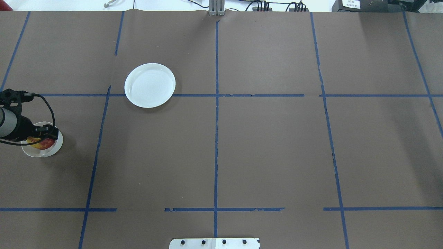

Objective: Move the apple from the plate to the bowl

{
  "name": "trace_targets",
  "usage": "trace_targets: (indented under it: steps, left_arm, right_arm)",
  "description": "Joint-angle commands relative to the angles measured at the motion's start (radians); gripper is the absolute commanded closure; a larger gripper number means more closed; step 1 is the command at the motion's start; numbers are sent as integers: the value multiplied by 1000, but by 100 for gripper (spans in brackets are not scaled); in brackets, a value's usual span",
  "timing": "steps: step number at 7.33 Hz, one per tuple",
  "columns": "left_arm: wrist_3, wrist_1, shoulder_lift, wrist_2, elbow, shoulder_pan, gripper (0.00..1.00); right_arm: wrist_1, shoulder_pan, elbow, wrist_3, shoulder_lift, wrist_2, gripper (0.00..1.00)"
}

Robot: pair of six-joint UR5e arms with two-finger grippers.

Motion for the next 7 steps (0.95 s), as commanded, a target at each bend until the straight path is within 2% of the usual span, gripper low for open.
trace_targets:
  steps: [1,2,4,5,6,7]
  left_arm:
    - [2,1,11,0,-13,0,0]
    - [5,4,34,0,-39,-3,0]
    - [79,20,250,-22,-289,-21,0]
    - [165,132,296,-92,-423,-132,0]
    - [374,340,292,-104,-532,-291,0]
    - [639,517,291,-108,-591,-435,0]
  right_arm:
    - [0,0,1,1,0,0,0]
    - [0,0,1,-1,0,0,0]
    - [0,0,1,-1,0,0,0]
    - [2,0,1,1,0,0,0]
    - [0,0,1,1,0,0,0]
    - [0,0,1,1,0,0,0]
